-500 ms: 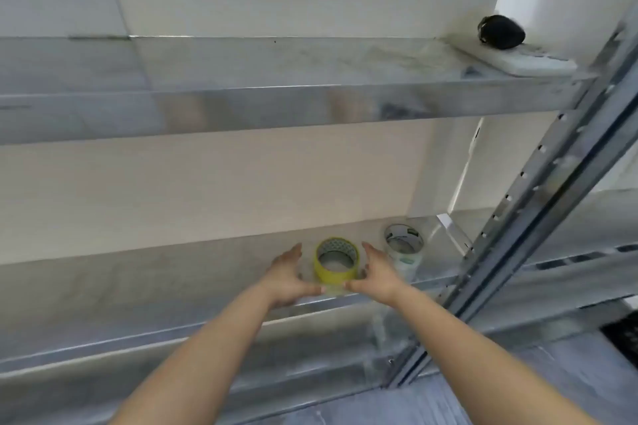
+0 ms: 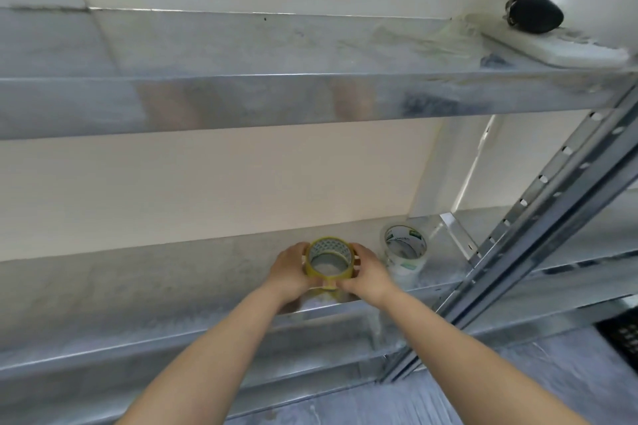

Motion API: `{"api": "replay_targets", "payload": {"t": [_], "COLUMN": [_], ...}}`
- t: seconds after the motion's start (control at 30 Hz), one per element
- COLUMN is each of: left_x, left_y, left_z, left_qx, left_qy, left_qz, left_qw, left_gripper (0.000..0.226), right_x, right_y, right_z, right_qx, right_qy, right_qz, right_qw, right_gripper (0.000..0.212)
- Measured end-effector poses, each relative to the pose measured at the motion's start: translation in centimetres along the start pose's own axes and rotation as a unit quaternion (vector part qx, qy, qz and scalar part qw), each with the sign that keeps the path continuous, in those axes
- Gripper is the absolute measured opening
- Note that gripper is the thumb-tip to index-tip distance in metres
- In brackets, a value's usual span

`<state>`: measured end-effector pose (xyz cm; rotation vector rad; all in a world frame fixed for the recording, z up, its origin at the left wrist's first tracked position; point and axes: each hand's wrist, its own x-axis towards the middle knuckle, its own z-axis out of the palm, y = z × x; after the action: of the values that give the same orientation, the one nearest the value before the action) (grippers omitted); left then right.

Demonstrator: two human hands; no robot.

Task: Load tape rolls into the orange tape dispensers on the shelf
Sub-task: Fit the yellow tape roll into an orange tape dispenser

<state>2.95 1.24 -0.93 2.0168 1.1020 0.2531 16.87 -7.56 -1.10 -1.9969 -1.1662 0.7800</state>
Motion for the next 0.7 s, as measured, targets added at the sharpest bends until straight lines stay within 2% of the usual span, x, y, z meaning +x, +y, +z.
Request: {"api": "replay_targets", "payload": {"t": [0.13, 0.47, 0.7], "left_x": [-0.7, -5.4, -11.2], "left_y": [-0.3, -1.9, -3.8], "left_z": [-1.5, -9.7, -14.2], "left_qx": [-0.020, -0.025, -0.039], "left_qy": [0.026, 0.141, 0.241], "left_qz": [-0.015, -0.042, -0.078], "left_qw": [0.999, 0.989, 0.967], "left_gripper": [0.075, 0.072, 0.073], "right_x": [0.3, 0.8, 0.1], "right_y": [-1.4, -9.6, -15.3], "right_z": [0.2, 3.3, 7.2], "right_qx": [-0.025, -0.011, -0.014], "right_qy": [-0.006, -0.048, -0.112], "right_qz": [-0.009, -0.107, -0.185], "right_qw": [1.000, 0.993, 0.976], "right_gripper": [0.069, 0.066, 0.071]}}
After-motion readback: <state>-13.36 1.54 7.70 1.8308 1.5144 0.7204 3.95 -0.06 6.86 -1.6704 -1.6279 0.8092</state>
